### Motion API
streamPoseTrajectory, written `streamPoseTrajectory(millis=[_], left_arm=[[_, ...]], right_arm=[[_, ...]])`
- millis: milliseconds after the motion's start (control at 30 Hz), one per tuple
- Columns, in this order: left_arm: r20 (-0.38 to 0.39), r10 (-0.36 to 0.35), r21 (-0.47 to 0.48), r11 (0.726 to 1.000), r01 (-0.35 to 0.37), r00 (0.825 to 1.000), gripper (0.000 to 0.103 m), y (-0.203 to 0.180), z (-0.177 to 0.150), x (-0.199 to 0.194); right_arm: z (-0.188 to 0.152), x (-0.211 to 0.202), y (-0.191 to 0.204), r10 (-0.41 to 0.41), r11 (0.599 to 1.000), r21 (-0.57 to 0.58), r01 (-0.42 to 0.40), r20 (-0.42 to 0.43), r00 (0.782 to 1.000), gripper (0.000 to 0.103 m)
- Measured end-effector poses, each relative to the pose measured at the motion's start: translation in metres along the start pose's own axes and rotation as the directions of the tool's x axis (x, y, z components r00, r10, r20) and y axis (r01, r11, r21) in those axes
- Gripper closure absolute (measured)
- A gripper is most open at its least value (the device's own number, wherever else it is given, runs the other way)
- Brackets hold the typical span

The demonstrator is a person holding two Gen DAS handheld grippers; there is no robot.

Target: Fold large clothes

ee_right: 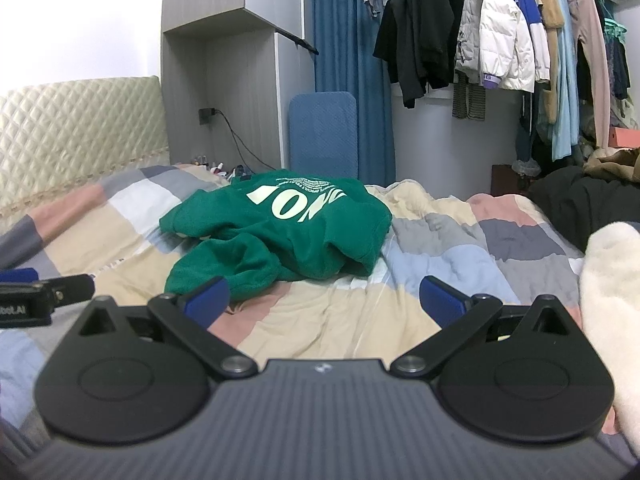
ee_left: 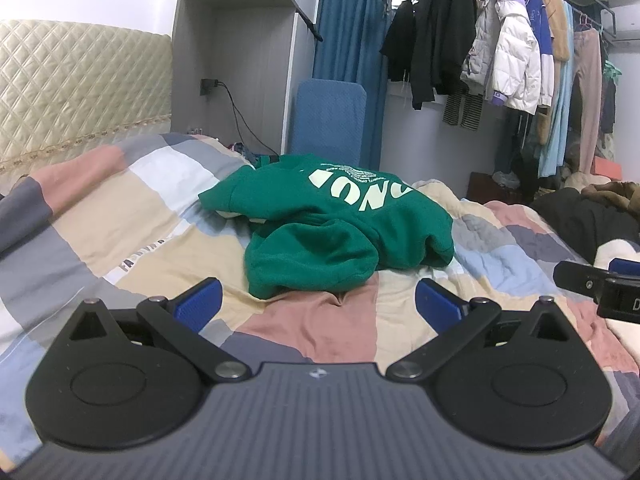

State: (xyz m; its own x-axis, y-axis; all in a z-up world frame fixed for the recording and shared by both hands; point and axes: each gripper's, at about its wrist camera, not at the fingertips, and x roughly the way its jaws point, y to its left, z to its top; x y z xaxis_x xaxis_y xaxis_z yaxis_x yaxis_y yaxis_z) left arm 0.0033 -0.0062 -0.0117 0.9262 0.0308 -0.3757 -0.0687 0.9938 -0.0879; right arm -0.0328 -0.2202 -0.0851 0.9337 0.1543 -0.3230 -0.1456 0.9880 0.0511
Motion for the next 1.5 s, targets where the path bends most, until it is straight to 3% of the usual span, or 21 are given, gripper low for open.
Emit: streamPoseTrajectory(millis=[1200,1500], left_arm=[[0.013,0.016,-0.009,1.0,-0.016,1.0,0.0,0.0,-0.004,0.01],[0.027,-0.008,-0.01,1.0,0.008,1.0,0.0,-0.009,0.003,0.004]], right_arm=[[-0.002,0.004,0.001,0.01,1.0,-0.002,-0.01,-0.025,1.0,0.0],[0.0,0.004,-0.002,0.022,1.0,0.021,-0.021,-0.019,1.0,0.0]])
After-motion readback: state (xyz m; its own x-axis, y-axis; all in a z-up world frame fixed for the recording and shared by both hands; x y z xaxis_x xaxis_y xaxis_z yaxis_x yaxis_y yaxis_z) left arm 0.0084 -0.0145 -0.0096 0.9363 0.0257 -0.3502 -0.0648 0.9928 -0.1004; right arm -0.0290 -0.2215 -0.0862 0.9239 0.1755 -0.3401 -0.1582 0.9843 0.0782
